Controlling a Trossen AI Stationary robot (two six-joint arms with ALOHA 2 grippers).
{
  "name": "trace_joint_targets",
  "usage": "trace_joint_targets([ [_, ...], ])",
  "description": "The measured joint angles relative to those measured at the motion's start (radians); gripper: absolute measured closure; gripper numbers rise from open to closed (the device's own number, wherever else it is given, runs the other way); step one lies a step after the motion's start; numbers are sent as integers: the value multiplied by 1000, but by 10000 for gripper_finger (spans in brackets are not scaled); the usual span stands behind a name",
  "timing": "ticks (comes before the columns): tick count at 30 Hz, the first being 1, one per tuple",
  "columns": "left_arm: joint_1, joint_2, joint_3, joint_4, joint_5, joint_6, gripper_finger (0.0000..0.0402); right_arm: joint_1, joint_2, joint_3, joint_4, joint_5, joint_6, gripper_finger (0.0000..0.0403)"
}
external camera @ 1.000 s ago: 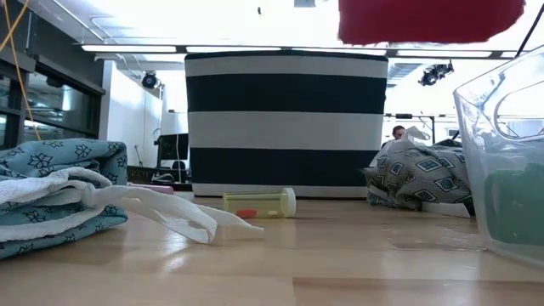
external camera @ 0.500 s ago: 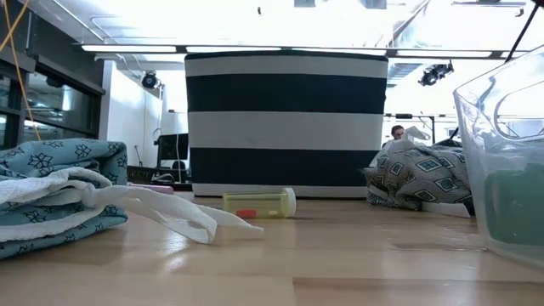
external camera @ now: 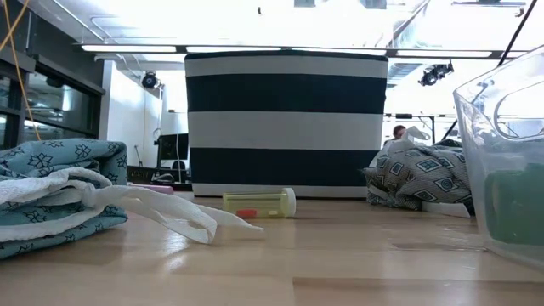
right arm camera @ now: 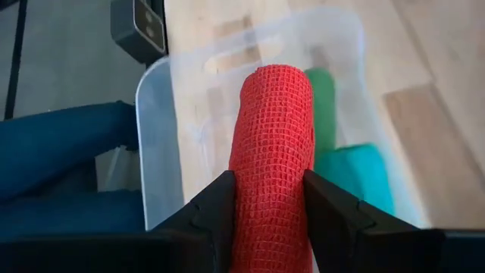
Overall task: Pick & Place Medicine items
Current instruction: Put the orange bandage into the transparent bin, then put the transparent yellow medicine bottle into the black bin
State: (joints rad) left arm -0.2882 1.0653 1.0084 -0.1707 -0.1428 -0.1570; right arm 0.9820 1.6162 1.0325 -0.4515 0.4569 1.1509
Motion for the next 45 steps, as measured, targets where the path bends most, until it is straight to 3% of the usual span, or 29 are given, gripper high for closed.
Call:
trace_joint_targets([
  [27, 0, 0, 0, 0, 0, 0, 203, 20, 40, 0, 37, -25, 38, 276],
  [37, 0, 0, 0, 0, 0, 0, 203, 20, 40, 0, 37, -22, 38, 223],
  [45, 0, 0, 0, 0, 0, 0, 203, 20, 40, 0, 37, -26, 38, 217],
])
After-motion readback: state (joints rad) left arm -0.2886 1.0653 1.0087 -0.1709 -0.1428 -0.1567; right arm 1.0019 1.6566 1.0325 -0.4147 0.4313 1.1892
